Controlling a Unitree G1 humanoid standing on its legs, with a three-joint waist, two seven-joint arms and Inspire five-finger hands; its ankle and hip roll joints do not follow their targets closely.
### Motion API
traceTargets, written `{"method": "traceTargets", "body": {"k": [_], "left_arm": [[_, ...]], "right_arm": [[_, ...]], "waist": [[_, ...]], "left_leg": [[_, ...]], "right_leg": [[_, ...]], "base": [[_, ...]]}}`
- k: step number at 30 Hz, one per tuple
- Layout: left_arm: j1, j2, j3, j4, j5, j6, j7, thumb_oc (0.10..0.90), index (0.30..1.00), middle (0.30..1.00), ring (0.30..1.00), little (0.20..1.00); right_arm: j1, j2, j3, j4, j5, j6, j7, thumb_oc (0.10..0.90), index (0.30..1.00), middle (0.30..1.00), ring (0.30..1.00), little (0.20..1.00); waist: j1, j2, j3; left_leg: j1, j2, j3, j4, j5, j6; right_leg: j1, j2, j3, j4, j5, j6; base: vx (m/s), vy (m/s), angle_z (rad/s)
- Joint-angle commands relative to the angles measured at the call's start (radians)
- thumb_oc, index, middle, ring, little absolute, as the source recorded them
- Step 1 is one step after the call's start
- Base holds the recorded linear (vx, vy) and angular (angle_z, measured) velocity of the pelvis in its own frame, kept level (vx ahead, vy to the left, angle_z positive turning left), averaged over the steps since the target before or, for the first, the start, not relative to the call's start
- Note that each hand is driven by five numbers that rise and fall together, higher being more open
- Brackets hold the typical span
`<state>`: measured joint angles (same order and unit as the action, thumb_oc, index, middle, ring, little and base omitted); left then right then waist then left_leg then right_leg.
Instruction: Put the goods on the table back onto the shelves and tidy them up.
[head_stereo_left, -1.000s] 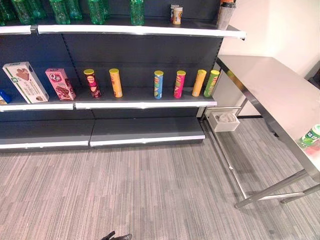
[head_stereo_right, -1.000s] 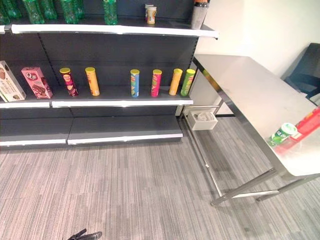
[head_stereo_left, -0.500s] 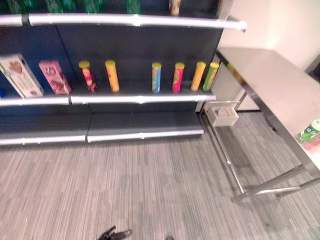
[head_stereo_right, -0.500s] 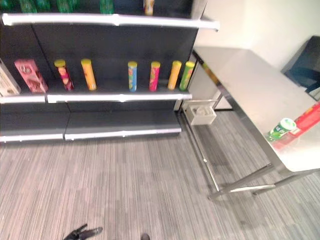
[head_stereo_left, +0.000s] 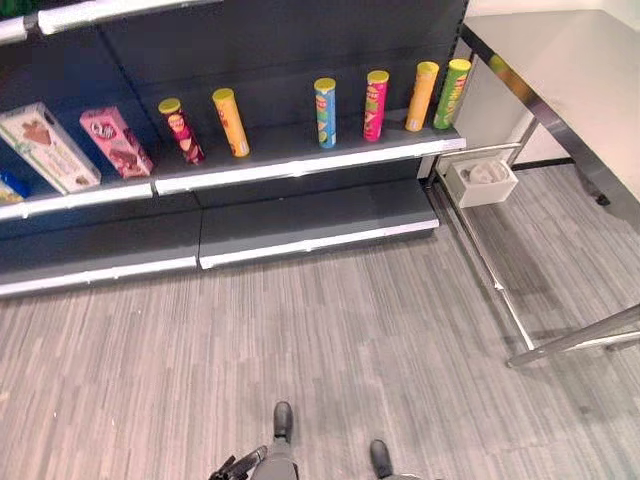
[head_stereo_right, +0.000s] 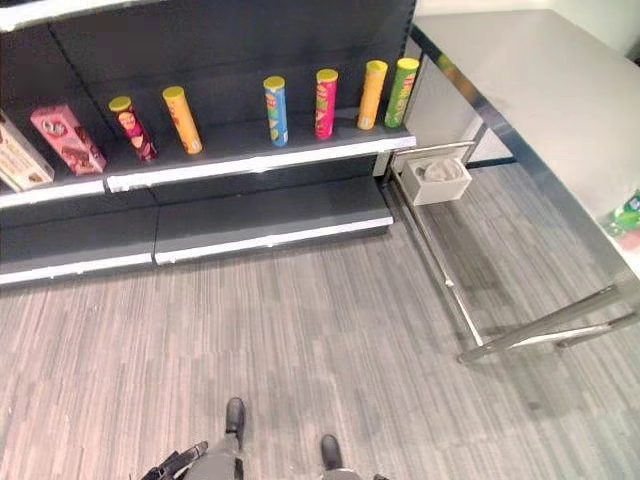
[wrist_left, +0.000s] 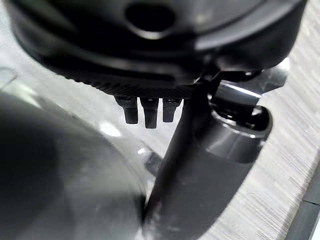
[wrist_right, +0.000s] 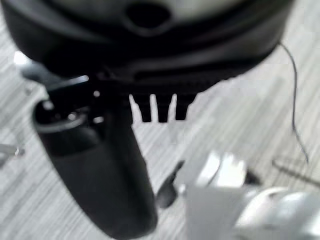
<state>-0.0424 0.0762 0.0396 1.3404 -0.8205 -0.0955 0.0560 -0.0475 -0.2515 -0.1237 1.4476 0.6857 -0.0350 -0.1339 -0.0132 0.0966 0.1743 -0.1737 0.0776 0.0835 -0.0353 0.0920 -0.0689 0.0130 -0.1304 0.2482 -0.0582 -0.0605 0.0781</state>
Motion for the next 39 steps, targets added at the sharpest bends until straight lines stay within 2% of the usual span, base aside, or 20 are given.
{"method": "traceTargets", "body": {"k": [1, 6, 7, 10, 12, 13, 14, 16, 17, 20, 21, 22, 26, 30, 33, 35, 36, 37, 38, 39], "left_arm": [[-0.001, 0.007, -0.067, -0.036, 0.057, -0.044, 0.008, 0.800, 0.900, 0.900, 0.900, 0.900], [-0.002, 0.021, -0.145, -0.052, 0.205, -0.055, -0.014, 0.800, 0.900, 0.900, 0.900, 0.900], [-0.029, 0.016, -0.177, -0.059, 0.249, -0.049, 0.001, 0.800, 0.900, 0.900, 0.900, 0.900], [-0.055, 0.022, -0.196, -0.072, 0.267, -0.052, 0.009, 0.800, 0.900, 0.900, 0.900, 0.900], [-0.070, 0.034, -0.197, -0.072, 0.284, -0.051, 0.013, 0.800, 0.900, 0.900, 0.900, 0.900], [-0.096, 0.056, -0.207, -0.076, 0.298, -0.048, 0.004, 0.800, 0.900, 0.900, 0.900, 0.900], [-0.096, 0.056, -0.206, -0.076, 0.298, -0.048, 0.004, 0.800, 0.900, 0.900, 0.900, 0.900], [-0.120, 0.071, -0.220, -0.083, 0.307, -0.045, -0.003, 0.800, 0.900, 0.900, 0.900, 0.900], [-0.135, 0.076, -0.225, -0.084, 0.318, -0.042, -0.003, 0.800, 0.900, 0.900, 0.900, 0.900], [-0.148, 0.076, -0.233, -0.082, 0.333, -0.042, -0.002, 0.800, 0.900, 0.900, 0.900, 0.900], [-0.160, 0.058, -0.246, -0.078, 0.360, -0.040, -0.009, 0.800, 0.900, 0.900, 0.900, 0.900], [-0.162, 0.049, -0.248, -0.077, 0.372, -0.039, -0.012, 0.800, 0.900, 0.900, 0.900, 0.900], [-0.158, 0.027, -0.249, -0.079, 0.356, -0.043, -0.026, 0.800, 0.900, 0.900, 0.900, 0.900], [-0.136, 0.023, -0.222, -0.057, 0.359, -0.041, -0.028, 0.800, 0.900, 0.900, 0.900, 0.900], [-0.111, 0.038, -0.187, -0.065, 0.330, -0.051, -0.019, 0.800, 0.900, 0.900, 0.900, 0.900], [-0.109, 0.044, -0.176, -0.087, 0.321, -0.055, -0.009, 0.800, 0.900, 0.900, 0.900, 0.900], [-0.109, 0.044, -0.176, -0.087, 0.321, -0.055, -0.009, 0.800, 0.900, 0.900, 0.900, 0.900], [-0.099, 0.043, -0.170, -0.096, 0.308, -0.060, 0.002, 0.800, 0.900, 0.900, 0.900, 0.900], [-0.100, 0.044, -0.169, -0.096, 0.308, -0.060, 0.002, 0.800, 0.900, 0.900, 0.900, 0.900], [-0.133, 0.019, -0.151, -0.068, 0.275, -0.043, 0.005, 0.800, 0.900, 0.900, 0.900, 0.900]], "right_arm": [[0.032, 0.023, 0.005, 0.028, -0.026, 0.031, 0.013, 0.800, 0.900, 0.900, 0.900, 0.900], [0.023, -0.005, -0.018, 0.013, -0.038, 0.023, 0.012, 0.800, 0.900, 0.900, 0.900, 0.900], [0.007, -0.009, 0.002, -0.013, -0.049, 0.015, 0.012, 0.800, 0.900, 0.900, 0.900, 0.900], [-0.020, -0.015, 0.026, -0.040, -0.060, 0.005, -0.004, 0.800, 0.900, 0.900, 0.900, 0.900], [-0.034, -0.008, 0.044, -0.067, -0.069, -0.009, -0.014, 0.800, 0.900, 0.900, 0.900, 0.900], [-0.033, -0.002, 0.059, -0.084, -0.073, -0.023, -0.015, 0.800, 0.900, 0.900, 0.900, 0.900], [-0.033, -0.002, 0.059, -0.085, -0.073, -0.023, -0.015, 0.800, 0.900, 0.900, 0.900, 0.900], [-0.039, 0.006, 0.074, -0.089, -0.081, -0.029, -0.023, 0.800, 0.900, 0.900, 0.900, 0.900], [-0.041, 0.014, 0.083, -0.089, -0.082, -0.031, -0.025, 0.800, 0.900, 0.900, 0.900, 0.900], [-0.042, 0.023, 0.089, -0.088, -0.078, -0.032, -0.024, 0.800, 0.900, 0.900, 0.900, 0.900], [-0.032, 0.031, 0.092, -0.086, -0.067, -0.035, -0.020, 0.800, 0.900, 0.900, 0.900, 0.900], [-0.027, 0.028, 0.094, -0.088, -0.065, -0.036, -0.018, 0.800, 0.900, 0.900, 0.900, 0.900], [-0.008, 0.014, 0.084, -0.077, -0.036, -0.039, -0.009, 0.800, 0.900, 0.900, 0.900, 0.900], [-0.026, -0.027, 0.091, -0.057, -0.074, -0.039, -0.010, 0.800, 0.900, 0.900, 0.900, 0.900], [-0.014, -0.050, 0.118, -0.101, -0.135, -0.042, -0.007, 0.800, 0.900, 0.900, 0.900, 0.900], [-0.010, -0.055, 0.140, -0.122, -0.175, -0.041, -0.020, 0.800, 0.900, 0.900, 0.900, 0.900], [-0.010, -0.055, 0.140, -0.122, -0.175, -0.041, -0.020, 0.800, 0.900, 0.900, 0.900, 0.900], [-0.008, -0.058, 0.148, -0.121, -0.187, -0.036, -0.026, 0.800, 0.900, 0.900, 0.900, 0.900], [-0.009, -0.057, 0.148, -0.121, -0.187, -0.036, -0.026, 0.800, 0.900, 0.900, 0.900, 0.900], [-0.002, -0.049, 0.164, -0.107, -0.212, -0.024, -0.025, 0.800, 0.900, 0.900, 0.900, 0.900]], "waist": [[-0.021, -0.031, -0.061], [-0.033, 0.000, -0.066], [-0.057, 0.019, -0.042], [-0.080, 0.046, -0.004], [-0.094, 0.056, 0.011], [-0.119, 0.033, 0.009], [-0.118, 0.032, 0.009], [-0.145, 0.027, 0.017], [-0.166, 0.019, 0.025], [-0.193, 0.011, 0.031], [-0.236, -0.005, 0.029], [-0.244, 0.001, 0.035], [-0.239, 0.008, 0.019], [-0.214, 0.022, 0.004], [-0.181, -0.018, -0.001], [-0.154, -0.056, 0.013], [-0.154, -0.056, 0.013], [-0.124, -0.091, 0.028], [-0.124, -0.093, 0.025], [-0.110, -0.113, 0.016]], "left_leg": [[-0.082, -0.015, 0.013, 0.003, 0.072, -0.003], [-0.056, -0.089, 0.070, 0.000, 0.023, 0.040], [-0.008, -0.126, 0.084, -0.024, -0.005, 0.064], [0.028, -0.115, 0.125, -0.042, -0.024, 0.081], [0.058, -0.090, 0.181, -0.052, -0.048, 0.079], [0.072, -0.079, 0.240, -0.052, -0.073, 0.068], [0.072, -0.079, 0.241, -0.052, -0.073, 0.068], [0.089, -0.058, 0.282, -0.052, -0.100, 0.064], [0.113, -0.056, 0.301, -0.052, -0.124, 0.061], [0.163, -0.061, 0.302, -0.052, -0.176, 0.056], [0.225, -0.074, 0.324, -0.052, -0.216, 0.055], [0.251, -0.070, 0.322, -0.052, -0.232, 0.055], [0.296, -0.080, 0.302, -0.052, -0.240, 0.064], [0.335, -0.064, 0.291, 0.038, -0.216, 0.034], [0.269, -0.024, 0.282, 0.306, -0.099, -0.026], [0.195, 0.009, 0.258, 0.515, -0.043, -0.039], [0.195, 0.009, 0.258, 0.515, -0.043, -0.039], [0.100, -0.002, 0.230, 0.616, -0.075, -0.008], [0.097, -0.005, 0.231, 0.613, -0.072, -0.007], [0.017, -0.033, 0.209, 0.570, -0.136, 0.027]], "right_leg": [[0.154, -0.044, -0.013, 0.062, -0.041, 0.056], [0.066, -0.111, 0.015, 0.189, 0.104, 0.076], [0.004, -0.127, 0.011, 0.300, 0.195, 0.056], [-0.086, -0.149, -0.036, 0.398, 0.273, 0.026], [-0.127, -0.185, -0.144, 0.421, 0.229, 0.016], [-0.160, -0.124, -0.204, 0.388, 0.161, 0.029], [-0.162, -0.124, -0.203, 0.390, 0.159, 0.028], [-0.273, -0.016, -0.240, 0.414, 0.062, 0.035], [-0.333, 0.026, -0.276, 0.407, 0.052, 0.046], [-0.370, 0.048, -0.319, 0.372, 0.043, 0.067], [-0.412, 0.087, -0.370, 0.243, 0.081, 0.078], [-0.402, 0.100, -0.384, 0.190, 0.111, 0.078], [-0.346, 0.123, -0.366, 0.184, 0.093, 0.044], [-0.268, 0.152, -0.342, 0.203, 0.039, -0.003], [-0.176, 0.141, -0.321, 0.154, 0.049, -0.045], [-0.126, 0.141, -0.290, 0.133, 0.034, -0.069], [-0.127, 0.141, -0.291, 0.133, 0.034, -0.069], [-0.089, 0.123, -0.261, 0.128, 0.021, -0.078], [-0.093, 0.120, -0.260, 0.127, 0.022, -0.077], [-0.040, 0.114, -0.219, 0.106, 0.009, -0.065]], "base": [[0.39, 0.198, -0.33], [0.29, 0.215, -0.41], [0.20, 0.201, -0.34], [0.13, 0.192, -0.36], [0.24, 0.174, -0.73], [0.21, 0.106, -1.30], [0.18, 0.028, -1.57], [0.16, -0.005, -1.18], [0.16, -0.007, -0.97], [0.32, -0.019, -0.62], [0.39, -0.099, 0.07], [0.53, -0.175, -0.04], [0.23, -0.117, 0.12], [0.26, -0.189, -0.13], [0.24, -0.312, 0.00], [0.21, -0.252, 0.08], [0.19, -0.199, -0.07], [0.12, -0.101, -0.39], [0.33, -0.098, -0.45], [0.31, 0.032, -0.44]]}}
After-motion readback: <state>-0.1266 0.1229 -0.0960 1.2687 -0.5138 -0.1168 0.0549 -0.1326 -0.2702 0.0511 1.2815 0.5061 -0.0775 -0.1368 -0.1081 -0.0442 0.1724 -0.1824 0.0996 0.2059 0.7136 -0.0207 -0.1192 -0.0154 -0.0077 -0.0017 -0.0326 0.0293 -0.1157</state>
